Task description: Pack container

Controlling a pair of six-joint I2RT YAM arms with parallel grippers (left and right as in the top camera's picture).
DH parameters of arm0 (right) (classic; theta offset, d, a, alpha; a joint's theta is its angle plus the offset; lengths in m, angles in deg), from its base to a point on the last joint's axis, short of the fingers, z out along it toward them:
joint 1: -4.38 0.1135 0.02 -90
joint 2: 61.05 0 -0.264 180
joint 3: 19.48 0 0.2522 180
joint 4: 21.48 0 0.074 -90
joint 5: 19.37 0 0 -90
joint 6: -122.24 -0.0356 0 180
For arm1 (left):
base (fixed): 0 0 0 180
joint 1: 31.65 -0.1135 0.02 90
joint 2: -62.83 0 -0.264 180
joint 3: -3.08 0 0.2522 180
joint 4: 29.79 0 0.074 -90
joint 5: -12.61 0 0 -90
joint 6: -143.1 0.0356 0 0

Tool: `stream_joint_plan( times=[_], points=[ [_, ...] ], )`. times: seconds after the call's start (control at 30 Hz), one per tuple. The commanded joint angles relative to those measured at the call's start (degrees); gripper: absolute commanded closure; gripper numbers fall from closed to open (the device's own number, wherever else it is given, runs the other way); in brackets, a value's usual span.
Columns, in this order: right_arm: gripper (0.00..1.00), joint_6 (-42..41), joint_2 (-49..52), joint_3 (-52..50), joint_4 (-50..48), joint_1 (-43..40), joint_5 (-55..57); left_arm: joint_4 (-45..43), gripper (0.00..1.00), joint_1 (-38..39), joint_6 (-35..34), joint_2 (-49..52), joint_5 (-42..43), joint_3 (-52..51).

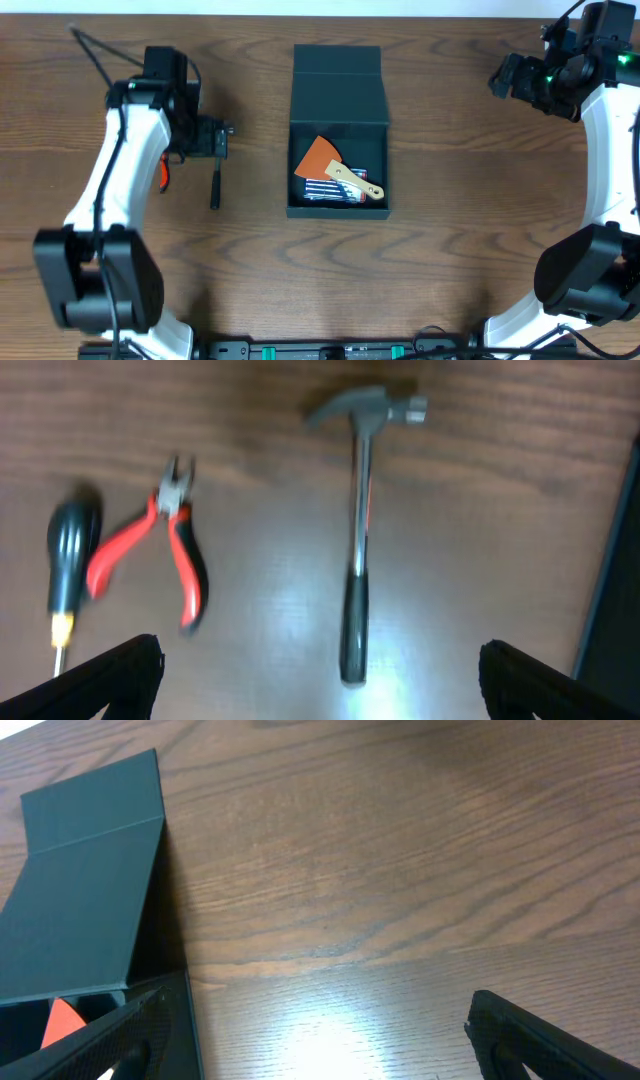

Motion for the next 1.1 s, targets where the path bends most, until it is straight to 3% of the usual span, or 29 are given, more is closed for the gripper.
stream_joint_plan(
  times=[0.0, 0.37, 0.67, 0.83, 0.9, 1.0, 1.07],
  points=[
    [0.03, -0.6, 0.3, -0.2, 0.3, -0.2, -0.5, -1.6, 0.00, -0.2, 4.3, 4.3, -2.2, 1.1],
    [0.04, -0.7, 0.3, -0.2, 1.6, -0.1, -0.5, -11.1, 0.03, 3.7, 5.2, 10.4, -2.1, 1.1],
    [0.06, -0.6, 0.3, -0.2, 4.0, -0.1, -0.5, -11.4, 0.12, 6.4, 1.9, 16.4, -11.7, 1.1],
    [0.07, 0.9, 0.3, -0.2, 4.9, -0.1, -0.3, -11.6, 0.13, 5.0, 0.3, 16.9, -12.1, 1.1],
    [0.07, 0.9, 0.3, -0.2, 5.0, -0.1, -0.3, -11.5, 0.13, 4.5, 0.5, 16.9, -11.1, 1.1],
    [0.07, 0.9, 0.3, -0.2, 4.9, -0.1, -0.3, -11.5, 0.14, 3.5, 0.9, 16.9, -2.7, 1.0],
    [0.07, 0.9, 0.3, -0.2, 4.9, -0.1, -0.3, -12.3, 0.15, 2.8, -2.1, 16.9, 0.3, 1.0]
  ],
)
